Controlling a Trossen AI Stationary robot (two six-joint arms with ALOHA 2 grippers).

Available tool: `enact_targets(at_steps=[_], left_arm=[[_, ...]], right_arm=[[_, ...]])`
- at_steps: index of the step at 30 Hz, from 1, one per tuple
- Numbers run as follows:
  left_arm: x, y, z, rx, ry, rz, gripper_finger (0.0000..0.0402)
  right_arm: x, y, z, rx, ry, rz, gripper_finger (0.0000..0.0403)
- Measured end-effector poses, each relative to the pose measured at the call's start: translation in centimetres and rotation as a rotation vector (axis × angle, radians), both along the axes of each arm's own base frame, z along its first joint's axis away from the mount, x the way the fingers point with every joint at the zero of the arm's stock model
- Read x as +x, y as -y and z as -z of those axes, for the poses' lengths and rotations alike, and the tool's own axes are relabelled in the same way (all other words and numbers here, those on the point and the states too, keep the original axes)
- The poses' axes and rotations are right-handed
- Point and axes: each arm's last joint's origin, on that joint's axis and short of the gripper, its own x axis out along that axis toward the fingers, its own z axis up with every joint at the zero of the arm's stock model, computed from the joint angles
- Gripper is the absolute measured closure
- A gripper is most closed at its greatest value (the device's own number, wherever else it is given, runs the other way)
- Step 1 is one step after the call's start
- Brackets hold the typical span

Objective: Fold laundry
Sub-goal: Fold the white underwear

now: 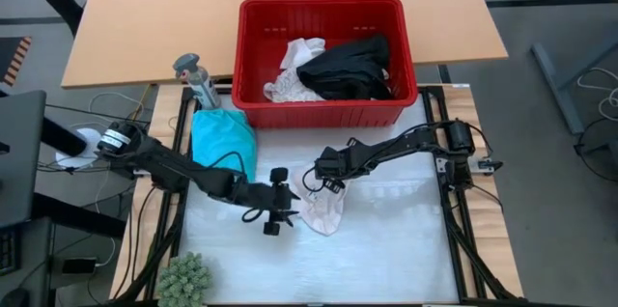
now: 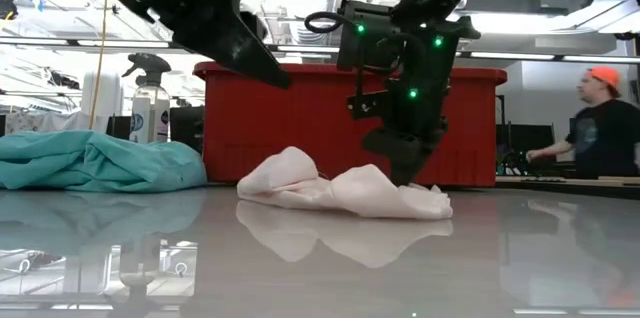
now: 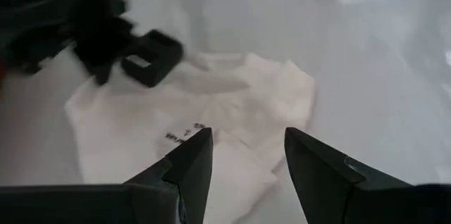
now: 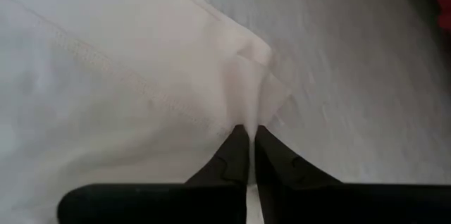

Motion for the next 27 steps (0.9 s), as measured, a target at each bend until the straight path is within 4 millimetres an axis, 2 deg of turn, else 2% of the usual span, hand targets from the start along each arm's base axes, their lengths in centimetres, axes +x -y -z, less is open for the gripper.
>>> enact_targets(at_steps=[7,14,19,27], left_arm=[[1.4,-1.1,-1.4,0.077,-0.026,0.096,0.0235],[3.9,-0.6,1.6,0.225,-0.206,0.143,0.0235],[5.5,-0.7,2.3,0.275,-0.264,0.133,0.0235],[5.3,-2.2,2.7,0.134,-0.346,0.171,0.0235]], right_arm=[[0.1,0.0,0.0,0.003,0.009,-0.003,0.0363],[0.2,0.0,0.0,0.008,0.023,-0.004,0.0363],[0.0,0.0,0.1,0.011,-0.001,-0.001,0.0363],[0.0,-0.1,0.1,0.010,-0.008,-0.026,0.0363]])
